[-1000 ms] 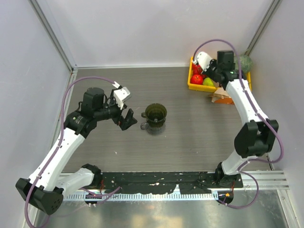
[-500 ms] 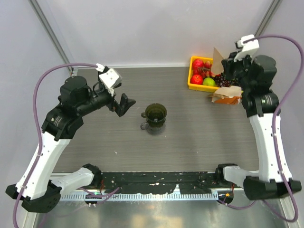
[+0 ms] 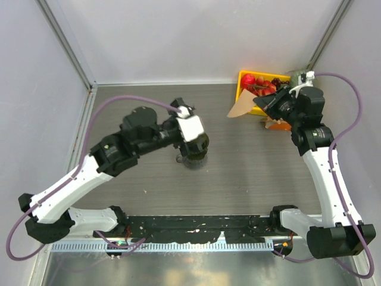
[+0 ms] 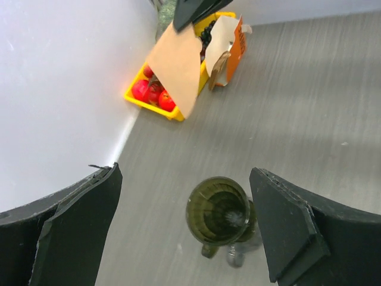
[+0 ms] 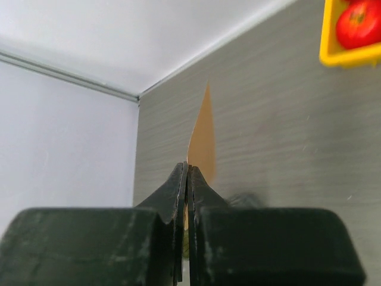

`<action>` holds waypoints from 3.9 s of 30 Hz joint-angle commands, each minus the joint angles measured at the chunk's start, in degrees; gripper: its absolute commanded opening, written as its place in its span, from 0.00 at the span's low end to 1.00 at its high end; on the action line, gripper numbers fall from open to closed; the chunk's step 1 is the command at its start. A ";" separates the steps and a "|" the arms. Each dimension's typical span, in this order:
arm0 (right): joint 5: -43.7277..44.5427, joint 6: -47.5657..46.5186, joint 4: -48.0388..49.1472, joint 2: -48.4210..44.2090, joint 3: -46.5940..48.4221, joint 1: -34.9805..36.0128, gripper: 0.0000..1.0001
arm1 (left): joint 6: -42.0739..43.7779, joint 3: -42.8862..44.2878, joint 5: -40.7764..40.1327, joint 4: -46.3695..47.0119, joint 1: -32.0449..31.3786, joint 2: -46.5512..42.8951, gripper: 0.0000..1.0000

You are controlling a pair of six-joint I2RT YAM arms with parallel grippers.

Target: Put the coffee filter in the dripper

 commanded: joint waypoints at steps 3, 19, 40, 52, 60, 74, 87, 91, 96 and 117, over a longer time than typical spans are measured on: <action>-0.71 14.67 3.67 0.20 -2.88 4.67 0.05 | 16.76 -3.61 -17.96 13.96 -9.34 5.95 0.99; -5.19 20.47 5.87 -1.99 -8.34 9.70 0.05 | 18.00 -4.74 -20.34 27.93 -11.19 19.41 0.94; -9.50 22.85 9.56 -3.40 -8.69 9.88 0.16 | 14.84 -1.75 -31.86 31.63 -11.10 24.69 0.00; -37.31 3.50 38.11 -6.56 -11.67 -12.52 0.96 | -3.70 -1.76 -7.81 14.52 -8.91 10.90 0.00; -55.53 -47.53 14.66 -19.38 -12.72 -12.63 0.95 | -13.11 -0.96 18.40 8.86 -1.71 2.11 0.00; -48.80 -70.82 -13.25 -11.50 1.85 10.63 0.95 | -19.80 -7.29 28.97 13.88 -0.38 -3.27 0.00; -35.61 -76.12 -19.27 -3.84 8.19 26.40 0.75 | -21.90 -9.13 28.79 17.21 0.76 -0.63 0.00; -34.99 -72.26 -16.37 -3.31 8.01 27.45 0.60 | -23.22 -11.24 29.05 20.11 1.20 -1.51 0.00; -35.07 -69.97 -14.61 -1.82 8.71 29.03 0.35 | -25.77 -11.60 30.55 21.61 1.20 -1.50 0.00; -39.73 -65.49 -12.77 -3.66 5.73 29.30 0.05 | -22.34 -17.93 30.98 18.35 6.30 -10.04 0.57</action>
